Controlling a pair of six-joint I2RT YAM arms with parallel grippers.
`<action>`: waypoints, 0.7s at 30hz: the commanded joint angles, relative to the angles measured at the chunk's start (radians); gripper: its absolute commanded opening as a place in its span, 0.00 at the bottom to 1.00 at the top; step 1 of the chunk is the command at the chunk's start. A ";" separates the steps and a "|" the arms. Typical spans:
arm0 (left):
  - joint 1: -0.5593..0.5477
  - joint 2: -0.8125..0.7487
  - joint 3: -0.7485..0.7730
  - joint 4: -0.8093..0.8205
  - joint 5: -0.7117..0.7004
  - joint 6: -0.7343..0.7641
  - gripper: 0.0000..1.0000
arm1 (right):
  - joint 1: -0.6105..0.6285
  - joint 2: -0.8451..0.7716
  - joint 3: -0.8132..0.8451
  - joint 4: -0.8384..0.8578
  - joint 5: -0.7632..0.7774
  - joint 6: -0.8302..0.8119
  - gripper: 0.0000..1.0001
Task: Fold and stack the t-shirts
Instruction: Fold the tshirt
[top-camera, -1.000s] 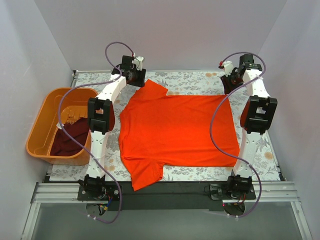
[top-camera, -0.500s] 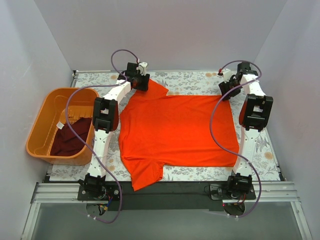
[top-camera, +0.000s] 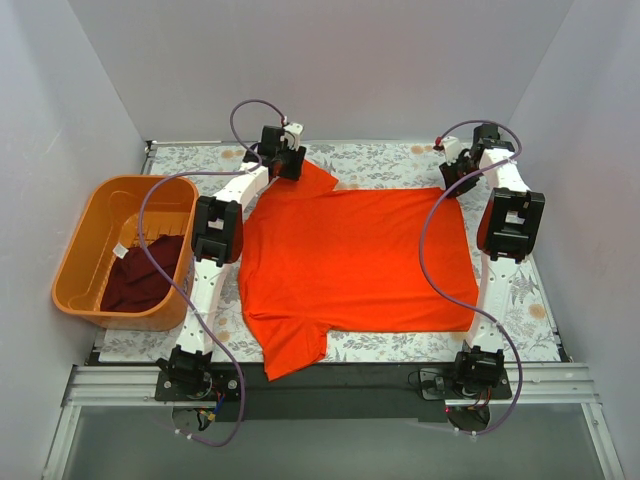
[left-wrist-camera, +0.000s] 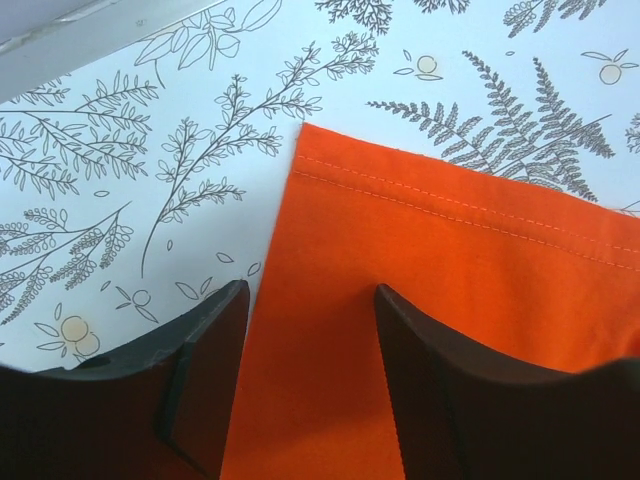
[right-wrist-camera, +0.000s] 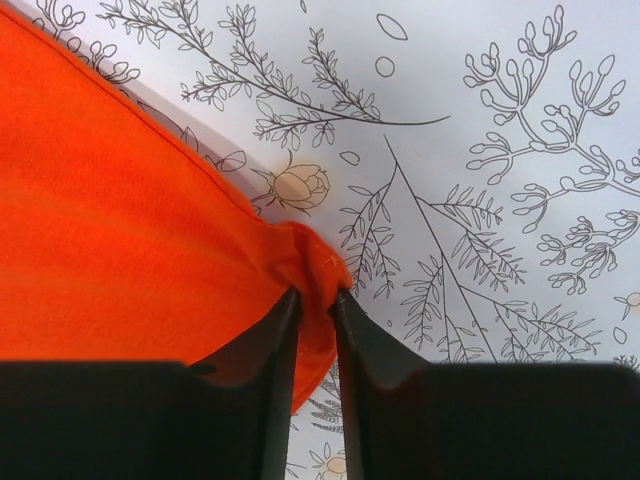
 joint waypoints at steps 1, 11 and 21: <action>-0.006 0.028 0.011 -0.027 -0.021 0.020 0.49 | -0.001 0.032 0.001 0.027 0.006 -0.034 0.26; 0.005 0.005 0.051 -0.013 -0.001 0.017 0.00 | -0.002 -0.016 -0.022 0.027 -0.024 -0.043 0.01; 0.020 -0.294 -0.151 0.116 0.184 0.025 0.00 | -0.009 -0.163 -0.056 0.025 -0.114 -0.058 0.01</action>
